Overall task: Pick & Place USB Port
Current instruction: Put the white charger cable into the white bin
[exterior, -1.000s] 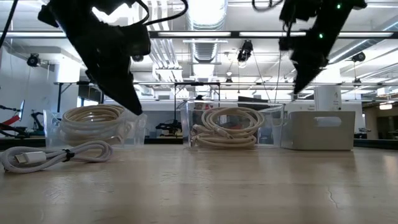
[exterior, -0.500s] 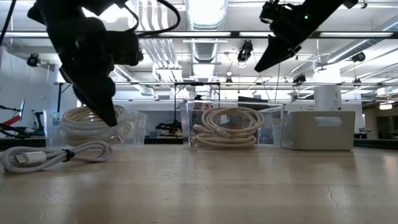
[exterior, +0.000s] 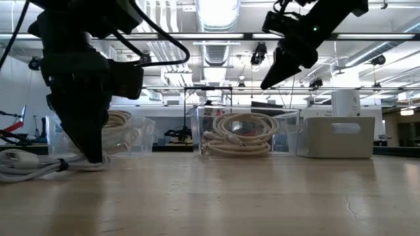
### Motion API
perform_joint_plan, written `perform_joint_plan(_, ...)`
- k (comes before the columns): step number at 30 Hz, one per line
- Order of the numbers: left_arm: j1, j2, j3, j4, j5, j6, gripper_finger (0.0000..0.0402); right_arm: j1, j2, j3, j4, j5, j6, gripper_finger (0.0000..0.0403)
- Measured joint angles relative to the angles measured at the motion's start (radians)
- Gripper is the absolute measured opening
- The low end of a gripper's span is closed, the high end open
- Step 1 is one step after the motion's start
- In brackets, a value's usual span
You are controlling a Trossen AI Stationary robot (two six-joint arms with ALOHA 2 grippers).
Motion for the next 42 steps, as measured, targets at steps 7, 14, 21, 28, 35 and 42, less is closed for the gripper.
perform_joint_plan(7, -0.003, 0.005, 0.000, 0.002, 0.000, 0.014, 0.0194, -0.001, -0.003, 0.021, 0.072, 0.000, -0.085, 0.0169)
perform_joint_plan(14, -0.006, 0.005, 0.002, 0.028, 0.010, 0.094, 0.0097, -0.001, 0.000, 0.023, 0.111, -0.001, -0.113, 0.0169)
perform_joint_plan(21, -0.005, 0.007, 0.020, 0.139, -0.084, 0.277, 0.0015, -0.001, 0.008, 0.021, 0.140, -0.043, -0.089, 0.0169)
perform_joint_plan(28, -0.001, 0.006, 0.078, 0.239, -0.236, 0.510, 0.0031, 0.000, 0.050, 0.021, 0.234, -0.360, -0.103, 0.0169)
perform_joint_plan(35, 0.007, 0.004, 0.152, 0.359, -0.428, 0.709, 0.0014, 0.000, 0.166, 0.029, 0.313, -0.487, -0.119, 0.0161)
perform_joint_plan(42, 0.012, 0.004, 0.186, 0.376, -0.482, 0.791, 0.0033, -0.001, 0.253, 0.079, 0.309, -0.590, -0.080, 0.0162)
